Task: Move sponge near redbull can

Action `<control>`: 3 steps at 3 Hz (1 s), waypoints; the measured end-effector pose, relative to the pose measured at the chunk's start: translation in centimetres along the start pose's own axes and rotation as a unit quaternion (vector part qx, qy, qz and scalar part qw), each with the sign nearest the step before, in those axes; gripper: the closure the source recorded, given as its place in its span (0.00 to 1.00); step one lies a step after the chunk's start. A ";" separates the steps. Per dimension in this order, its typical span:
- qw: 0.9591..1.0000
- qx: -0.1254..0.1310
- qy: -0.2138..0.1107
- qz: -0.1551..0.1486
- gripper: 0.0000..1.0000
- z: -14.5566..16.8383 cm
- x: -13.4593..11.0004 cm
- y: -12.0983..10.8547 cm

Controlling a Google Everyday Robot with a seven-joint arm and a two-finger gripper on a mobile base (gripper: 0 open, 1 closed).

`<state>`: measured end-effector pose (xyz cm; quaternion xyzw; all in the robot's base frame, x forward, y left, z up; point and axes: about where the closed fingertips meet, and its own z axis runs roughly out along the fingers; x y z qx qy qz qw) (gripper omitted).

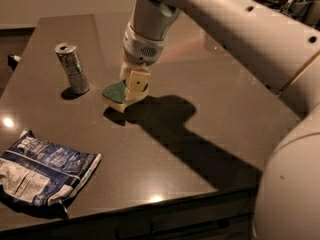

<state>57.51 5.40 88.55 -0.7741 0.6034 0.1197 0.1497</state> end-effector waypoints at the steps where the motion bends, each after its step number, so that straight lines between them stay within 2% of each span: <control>1: 1.000 0.012 -0.005 -0.014 1.00 1.4 -1.7 -2.3; 2: 1.000 0.018 -0.008 -0.019 1.00 1.9 -2.5 -3.3; 3: 1.000 0.018 -0.008 -0.021 0.74 2.7 -3.1 -4.0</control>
Offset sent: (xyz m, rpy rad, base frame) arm 0.0349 0.0482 -0.0026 0.0330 -0.0582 0.0287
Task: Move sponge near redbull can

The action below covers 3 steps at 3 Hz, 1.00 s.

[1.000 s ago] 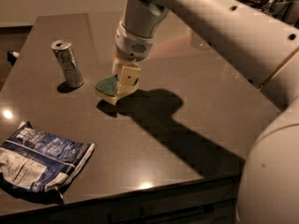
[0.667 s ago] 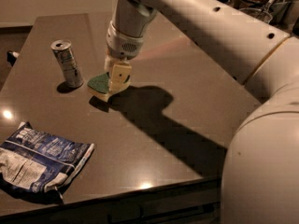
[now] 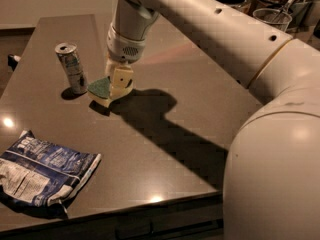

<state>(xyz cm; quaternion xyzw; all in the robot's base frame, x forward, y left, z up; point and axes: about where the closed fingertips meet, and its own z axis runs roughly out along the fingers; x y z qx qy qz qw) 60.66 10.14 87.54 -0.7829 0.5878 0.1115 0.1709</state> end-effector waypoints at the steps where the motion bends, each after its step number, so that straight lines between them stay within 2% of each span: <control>1: 1.000 -0.002 -0.001 0.000 0.44 0.4 -0.2 -0.2; 2: 1.000 -0.003 -0.002 -0.001 0.12 0.7 -0.3 -0.2; 3: 1.000 -0.003 -0.002 -0.001 0.00 0.9 -0.3 -0.2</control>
Offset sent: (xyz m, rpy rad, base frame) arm 0.0008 0.0028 -0.0019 0.0013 0.0030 0.0013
